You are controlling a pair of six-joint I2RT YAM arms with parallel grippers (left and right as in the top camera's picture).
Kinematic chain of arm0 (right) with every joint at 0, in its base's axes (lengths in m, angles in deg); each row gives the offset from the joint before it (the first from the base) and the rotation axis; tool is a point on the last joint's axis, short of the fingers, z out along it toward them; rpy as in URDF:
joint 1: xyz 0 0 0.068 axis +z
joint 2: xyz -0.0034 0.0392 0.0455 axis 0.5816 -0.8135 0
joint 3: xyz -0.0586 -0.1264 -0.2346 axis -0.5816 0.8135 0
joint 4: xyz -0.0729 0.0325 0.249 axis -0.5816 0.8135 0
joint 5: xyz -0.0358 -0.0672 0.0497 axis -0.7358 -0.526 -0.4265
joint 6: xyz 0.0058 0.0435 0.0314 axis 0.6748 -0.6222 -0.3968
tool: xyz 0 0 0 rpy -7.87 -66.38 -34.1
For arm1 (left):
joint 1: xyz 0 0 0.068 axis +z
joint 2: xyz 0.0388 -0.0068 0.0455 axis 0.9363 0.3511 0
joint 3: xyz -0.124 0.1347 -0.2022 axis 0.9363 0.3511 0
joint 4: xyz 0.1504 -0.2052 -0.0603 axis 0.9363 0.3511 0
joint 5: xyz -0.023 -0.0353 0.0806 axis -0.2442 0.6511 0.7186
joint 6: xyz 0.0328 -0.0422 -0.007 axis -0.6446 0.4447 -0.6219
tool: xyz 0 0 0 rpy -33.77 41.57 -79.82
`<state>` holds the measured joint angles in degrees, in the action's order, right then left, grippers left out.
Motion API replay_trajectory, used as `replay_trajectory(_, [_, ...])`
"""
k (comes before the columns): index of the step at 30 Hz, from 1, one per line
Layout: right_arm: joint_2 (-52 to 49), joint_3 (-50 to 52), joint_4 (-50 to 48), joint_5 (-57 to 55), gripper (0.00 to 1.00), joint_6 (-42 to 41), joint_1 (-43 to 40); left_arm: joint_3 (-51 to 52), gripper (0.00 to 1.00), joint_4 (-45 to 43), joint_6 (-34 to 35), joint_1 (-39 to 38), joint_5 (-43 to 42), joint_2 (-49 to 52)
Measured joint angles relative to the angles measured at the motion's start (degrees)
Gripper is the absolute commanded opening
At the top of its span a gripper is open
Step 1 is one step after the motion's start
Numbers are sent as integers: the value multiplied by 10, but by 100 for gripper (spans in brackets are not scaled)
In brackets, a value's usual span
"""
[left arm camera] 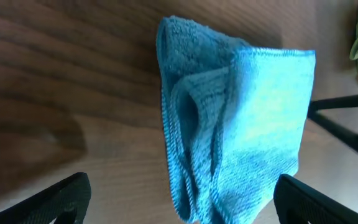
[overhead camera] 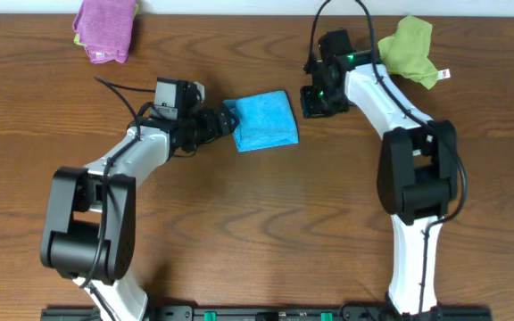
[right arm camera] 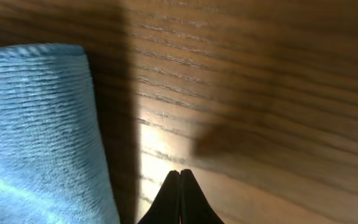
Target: Fold the cloth
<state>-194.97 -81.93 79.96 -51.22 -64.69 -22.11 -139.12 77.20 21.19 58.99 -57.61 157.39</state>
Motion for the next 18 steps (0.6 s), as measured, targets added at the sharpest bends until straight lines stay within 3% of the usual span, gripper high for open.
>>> replay_trajectory(18, [-20, 1, -30, 49, 1, -1, 48, -2, 95, -61, 69, -17, -29, 45])
